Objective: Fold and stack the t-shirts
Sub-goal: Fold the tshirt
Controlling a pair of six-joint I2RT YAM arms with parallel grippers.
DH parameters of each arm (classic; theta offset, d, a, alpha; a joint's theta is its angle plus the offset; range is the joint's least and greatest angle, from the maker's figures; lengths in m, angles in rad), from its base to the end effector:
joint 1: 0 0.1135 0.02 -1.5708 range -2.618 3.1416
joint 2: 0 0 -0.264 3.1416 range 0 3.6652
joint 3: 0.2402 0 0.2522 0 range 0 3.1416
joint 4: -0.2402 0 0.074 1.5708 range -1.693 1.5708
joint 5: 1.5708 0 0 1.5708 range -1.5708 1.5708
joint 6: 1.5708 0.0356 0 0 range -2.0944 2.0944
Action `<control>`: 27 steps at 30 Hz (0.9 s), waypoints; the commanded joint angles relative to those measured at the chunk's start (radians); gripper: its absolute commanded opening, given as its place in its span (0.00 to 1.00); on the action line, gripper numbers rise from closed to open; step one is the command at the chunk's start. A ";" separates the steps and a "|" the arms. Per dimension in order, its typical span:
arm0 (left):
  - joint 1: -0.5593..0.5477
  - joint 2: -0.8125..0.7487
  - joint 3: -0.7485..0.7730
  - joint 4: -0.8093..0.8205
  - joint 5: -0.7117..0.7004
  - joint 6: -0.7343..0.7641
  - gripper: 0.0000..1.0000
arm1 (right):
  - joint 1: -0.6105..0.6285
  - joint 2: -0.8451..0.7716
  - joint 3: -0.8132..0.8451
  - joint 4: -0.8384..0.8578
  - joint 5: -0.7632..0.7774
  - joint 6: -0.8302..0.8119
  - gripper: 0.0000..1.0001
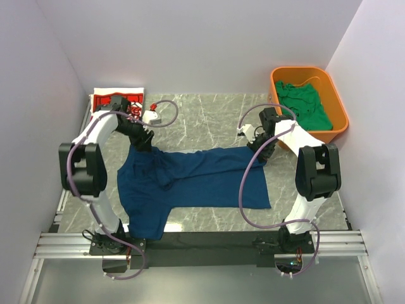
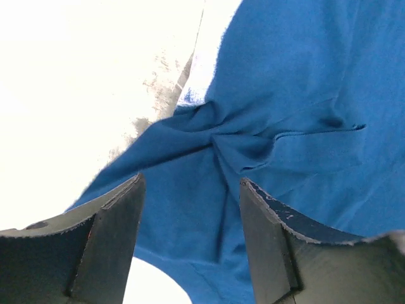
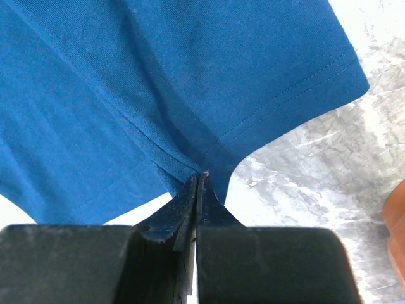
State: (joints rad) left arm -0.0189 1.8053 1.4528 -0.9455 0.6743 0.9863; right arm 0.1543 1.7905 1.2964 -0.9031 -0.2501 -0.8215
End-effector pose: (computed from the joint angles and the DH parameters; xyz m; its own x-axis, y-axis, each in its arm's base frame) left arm 0.3589 -0.0290 0.2440 -0.3787 0.6587 -0.6501 0.9040 0.4140 -0.1071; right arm 0.3350 0.0610 0.2009 -0.5230 -0.7993 -0.2961 -0.8428 0.5368 0.0396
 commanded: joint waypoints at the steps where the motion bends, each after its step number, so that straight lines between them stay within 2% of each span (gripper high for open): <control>1: -0.018 0.063 0.113 -0.143 0.051 0.120 0.67 | 0.007 -0.010 0.043 -0.016 0.009 0.021 0.00; 9: -0.047 0.098 0.067 -0.176 0.013 0.124 0.65 | 0.007 -0.008 0.057 -0.020 0.014 0.041 0.00; 13: -0.055 0.074 -0.001 -0.158 0.005 0.109 0.64 | 0.008 -0.005 0.060 -0.020 0.017 0.047 0.00; 19: -0.076 0.074 -0.039 -0.104 -0.012 0.042 0.58 | 0.010 -0.008 0.050 -0.014 0.023 0.056 0.00; 22: -0.075 0.077 -0.026 -0.123 0.004 0.017 0.52 | 0.013 -0.013 0.043 -0.013 0.028 0.058 0.00; 25: -0.032 0.028 -0.026 -0.162 0.048 0.101 0.60 | 0.014 -0.020 0.038 -0.011 0.029 0.059 0.00; 27: -0.004 -0.021 0.000 -0.206 0.051 0.237 0.66 | 0.017 -0.022 0.041 -0.019 0.031 0.059 0.00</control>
State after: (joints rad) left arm -0.0685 1.8923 1.4151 -1.0813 0.6758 1.0798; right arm 0.1616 1.7905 1.3170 -0.9100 -0.2291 -0.7738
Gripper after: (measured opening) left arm 0.640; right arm 0.008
